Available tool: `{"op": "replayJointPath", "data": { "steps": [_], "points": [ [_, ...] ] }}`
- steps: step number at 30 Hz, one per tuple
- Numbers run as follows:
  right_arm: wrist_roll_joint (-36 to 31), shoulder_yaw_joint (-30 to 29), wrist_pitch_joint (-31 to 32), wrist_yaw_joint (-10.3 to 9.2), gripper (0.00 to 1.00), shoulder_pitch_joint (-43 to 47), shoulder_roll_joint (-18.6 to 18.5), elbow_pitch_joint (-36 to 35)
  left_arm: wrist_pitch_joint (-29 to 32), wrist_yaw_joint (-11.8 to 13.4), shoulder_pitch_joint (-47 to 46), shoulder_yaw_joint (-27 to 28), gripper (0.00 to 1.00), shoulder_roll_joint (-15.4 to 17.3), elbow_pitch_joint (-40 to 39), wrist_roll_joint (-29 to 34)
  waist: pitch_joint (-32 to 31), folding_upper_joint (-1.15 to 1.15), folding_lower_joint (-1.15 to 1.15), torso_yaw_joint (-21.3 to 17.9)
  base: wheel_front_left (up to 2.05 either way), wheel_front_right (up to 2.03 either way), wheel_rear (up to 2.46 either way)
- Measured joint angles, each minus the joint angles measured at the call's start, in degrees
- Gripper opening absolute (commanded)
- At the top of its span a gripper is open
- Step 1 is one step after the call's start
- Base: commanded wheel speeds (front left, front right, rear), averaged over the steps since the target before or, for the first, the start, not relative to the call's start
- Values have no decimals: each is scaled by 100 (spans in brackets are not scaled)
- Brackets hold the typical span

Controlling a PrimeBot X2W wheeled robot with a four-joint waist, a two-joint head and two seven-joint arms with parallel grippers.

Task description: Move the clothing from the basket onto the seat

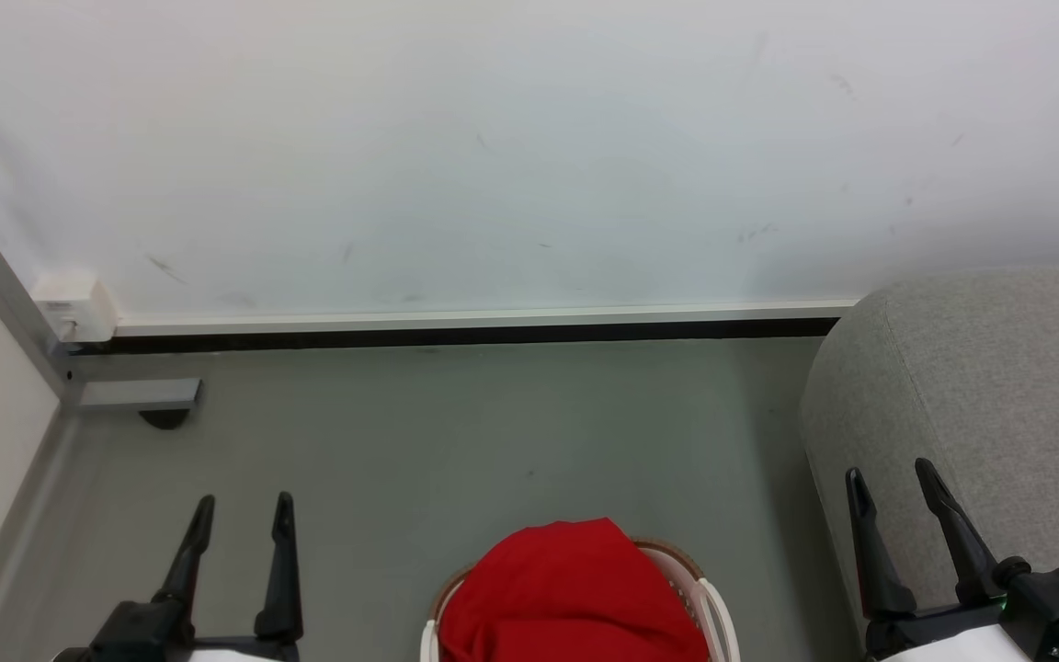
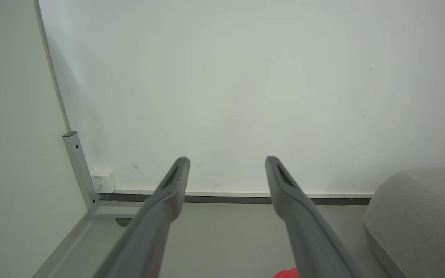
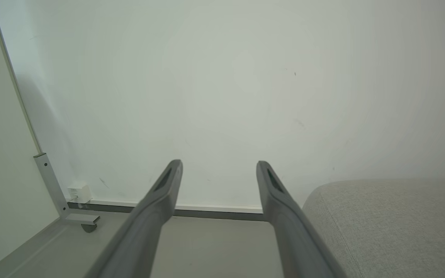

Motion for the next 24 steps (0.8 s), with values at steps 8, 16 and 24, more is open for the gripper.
{"op": "replayJointPath", "data": {
  "steps": [8, 16, 24],
  "points": [
    [19, 36, 0, 0, 100, -15, -12, 2, 0, -40, 0, 43, 100, -8, 31, 0, 7, 0, 0, -3, 0, 0, 0],
    [31, 42, 0, 0, 100, -104, -26, -30, 0, -49, -23, 36, 100, -10, 22, -43, 80, 0, 0, -75, 0, 0, 0],
    [113, -87, 0, 0, 100, -276, -48, -136, 0, -151, -287, -178, 100, -13, 127, -140, 309, 0, 0, -205, 0, 0, 0]
  ]
}}
